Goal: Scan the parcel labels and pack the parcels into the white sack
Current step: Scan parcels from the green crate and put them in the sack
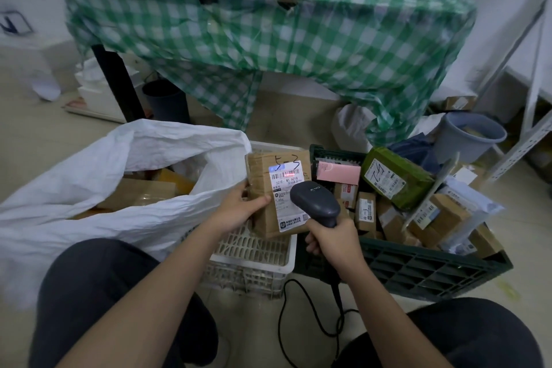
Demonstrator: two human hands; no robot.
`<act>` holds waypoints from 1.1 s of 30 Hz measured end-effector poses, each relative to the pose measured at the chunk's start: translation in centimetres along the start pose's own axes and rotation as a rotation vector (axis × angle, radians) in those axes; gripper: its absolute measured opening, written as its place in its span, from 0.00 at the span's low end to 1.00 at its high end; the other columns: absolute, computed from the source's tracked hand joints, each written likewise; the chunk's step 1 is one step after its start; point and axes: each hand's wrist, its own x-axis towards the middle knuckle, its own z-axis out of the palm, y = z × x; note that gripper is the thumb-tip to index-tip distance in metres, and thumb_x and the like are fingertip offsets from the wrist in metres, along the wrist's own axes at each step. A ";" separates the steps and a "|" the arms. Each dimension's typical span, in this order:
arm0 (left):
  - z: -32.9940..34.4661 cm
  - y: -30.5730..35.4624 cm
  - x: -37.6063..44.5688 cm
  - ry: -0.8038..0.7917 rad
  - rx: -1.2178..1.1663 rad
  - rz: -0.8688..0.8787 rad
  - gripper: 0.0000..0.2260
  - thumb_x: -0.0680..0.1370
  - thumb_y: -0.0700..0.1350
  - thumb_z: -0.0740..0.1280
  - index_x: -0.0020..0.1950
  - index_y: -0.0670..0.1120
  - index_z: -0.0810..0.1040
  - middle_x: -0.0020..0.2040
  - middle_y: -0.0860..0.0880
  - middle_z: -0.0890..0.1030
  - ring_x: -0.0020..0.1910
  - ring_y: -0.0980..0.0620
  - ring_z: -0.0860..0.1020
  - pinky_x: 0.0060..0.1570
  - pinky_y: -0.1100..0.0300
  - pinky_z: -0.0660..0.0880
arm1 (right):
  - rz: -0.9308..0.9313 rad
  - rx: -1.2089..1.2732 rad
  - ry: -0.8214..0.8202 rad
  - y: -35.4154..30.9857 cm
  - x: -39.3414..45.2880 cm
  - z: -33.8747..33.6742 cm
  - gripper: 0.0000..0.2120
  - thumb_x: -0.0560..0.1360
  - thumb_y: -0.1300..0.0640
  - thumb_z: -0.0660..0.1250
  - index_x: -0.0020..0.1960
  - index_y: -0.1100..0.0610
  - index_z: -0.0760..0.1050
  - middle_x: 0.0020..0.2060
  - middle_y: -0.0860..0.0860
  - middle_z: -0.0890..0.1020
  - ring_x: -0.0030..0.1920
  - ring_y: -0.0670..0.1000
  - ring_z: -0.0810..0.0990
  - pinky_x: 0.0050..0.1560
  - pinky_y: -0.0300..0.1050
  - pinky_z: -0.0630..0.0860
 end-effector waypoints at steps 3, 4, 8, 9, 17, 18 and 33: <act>-1.6 1.4 -1.4 0.042 -0.016 0.037 0.27 0.75 0.51 0.70 0.72 0.51 0.66 0.61 0.52 0.77 0.57 0.53 0.76 0.61 0.52 0.74 | -0.077 0.101 0.002 -1.5 -0.1 0.9 0.03 0.74 0.65 0.69 0.43 0.65 0.78 0.29 0.57 0.81 0.28 0.50 0.80 0.29 0.39 0.76; -2.5 2.0 -1.9 0.072 -0.030 0.069 0.27 0.75 0.51 0.71 0.72 0.51 0.67 0.61 0.52 0.77 0.57 0.53 0.77 0.61 0.52 0.74 | -0.104 0.135 0.011 -2.2 0.1 1.4 0.02 0.75 0.65 0.69 0.44 0.63 0.79 0.29 0.55 0.82 0.29 0.49 0.81 0.30 0.38 0.77; -7.1 4.4 -3.3 0.230 -0.062 0.163 0.27 0.74 0.52 0.72 0.71 0.54 0.68 0.63 0.53 0.76 0.61 0.52 0.75 0.62 0.51 0.74 | -0.148 0.238 0.052 -5.4 1.7 4.1 0.03 0.75 0.62 0.70 0.42 0.60 0.80 0.31 0.54 0.83 0.32 0.51 0.82 0.33 0.39 0.78; -8.3 4.9 -3.7 0.270 -0.069 0.193 0.24 0.74 0.51 0.71 0.68 0.54 0.69 0.61 0.55 0.76 0.60 0.53 0.75 0.59 0.55 0.74 | -0.153 0.252 0.052 -6.2 2.2 5.0 0.04 0.75 0.62 0.70 0.40 0.59 0.79 0.30 0.53 0.83 0.33 0.52 0.81 0.34 0.40 0.78; -18.3 4.5 -2.6 0.509 0.270 0.181 0.34 0.65 0.58 0.73 0.69 0.56 0.67 0.64 0.50 0.74 0.58 0.53 0.77 0.54 0.52 0.79 | -0.070 0.178 0.045 -8.5 8.1 12.8 0.05 0.70 0.59 0.73 0.44 0.57 0.78 0.37 0.55 0.80 0.35 0.51 0.77 0.38 0.44 0.73; -18.9 4.0 -2.1 0.493 0.373 0.115 0.38 0.66 0.59 0.72 0.73 0.55 0.62 0.66 0.50 0.70 0.60 0.50 0.76 0.54 0.51 0.79 | -0.035 0.175 0.057 -8.0 9.3 13.8 0.07 0.71 0.60 0.72 0.47 0.59 0.78 0.37 0.55 0.79 0.35 0.52 0.77 0.38 0.44 0.74; -23.4 -0.3 7.5 0.243 1.551 0.030 0.32 0.78 0.53 0.65 0.78 0.53 0.53 0.77 0.45 0.53 0.76 0.43 0.53 0.73 0.46 0.52 | -0.073 0.052 0.077 -7.1 18.8 21.5 0.11 0.69 0.69 0.70 0.35 0.58 0.71 0.28 0.52 0.71 0.32 0.49 0.70 0.35 0.44 0.66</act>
